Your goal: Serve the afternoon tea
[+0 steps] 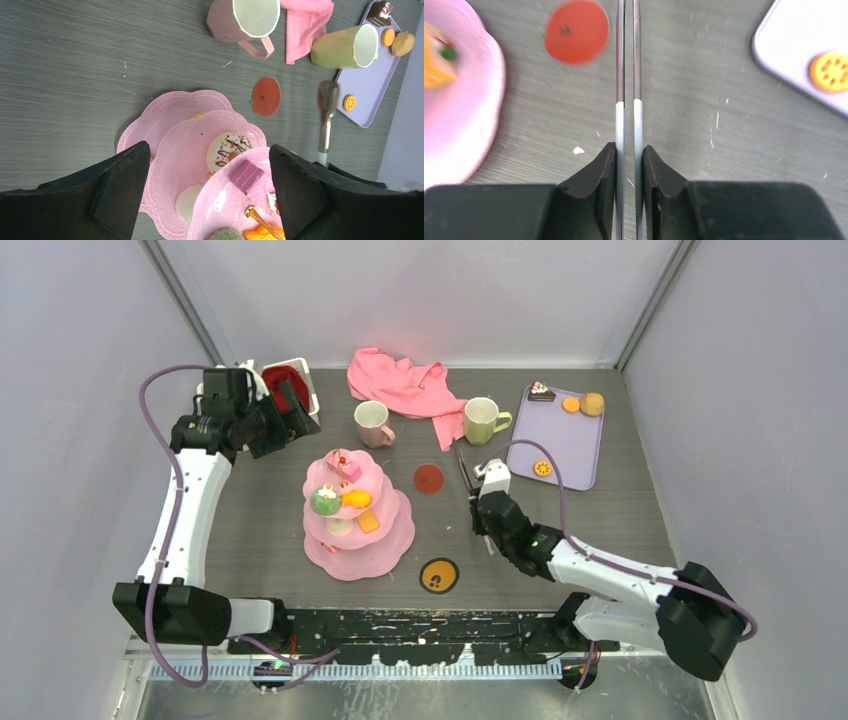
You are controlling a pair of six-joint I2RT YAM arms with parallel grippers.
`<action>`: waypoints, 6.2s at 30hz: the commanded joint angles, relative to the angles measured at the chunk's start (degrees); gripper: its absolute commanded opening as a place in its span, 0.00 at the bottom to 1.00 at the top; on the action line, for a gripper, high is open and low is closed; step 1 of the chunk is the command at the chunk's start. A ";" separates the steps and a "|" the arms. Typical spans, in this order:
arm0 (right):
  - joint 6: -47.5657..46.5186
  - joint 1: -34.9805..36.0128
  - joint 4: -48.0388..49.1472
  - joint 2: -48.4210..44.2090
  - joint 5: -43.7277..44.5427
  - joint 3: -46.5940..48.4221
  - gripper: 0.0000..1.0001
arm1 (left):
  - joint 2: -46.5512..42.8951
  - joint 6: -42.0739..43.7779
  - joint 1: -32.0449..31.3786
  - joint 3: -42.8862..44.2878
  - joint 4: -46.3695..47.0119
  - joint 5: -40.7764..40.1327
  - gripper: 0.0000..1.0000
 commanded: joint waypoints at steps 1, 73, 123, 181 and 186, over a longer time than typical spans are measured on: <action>-3.41 0.04 -12.68 -5.47 -1.12 9.90 0.01 | -0.60 -0.05 0.22 1.13 2.16 1.11 0.88; -1.81 -52.50 -31.39 44.24 -26.31 72.23 0.01 | -0.13 0.80 0.27 3.67 0.48 0.36 0.88; -5.82 -47.98 -34.99 30.61 -40.18 61.53 0.01 | -2.97 -0.95 0.22 1.35 1.81 2.23 0.88; -1.41 -52.17 -36.96 29.57 -30.26 52.17 0.01 | -0.50 -0.33 0.22 0.30 3.52 3.09 0.88; -1.72 -52.14 -37.02 24.66 -27.64 51.24 0.01 | -0.52 -0.07 0.22 0.16 3.48 3.60 0.88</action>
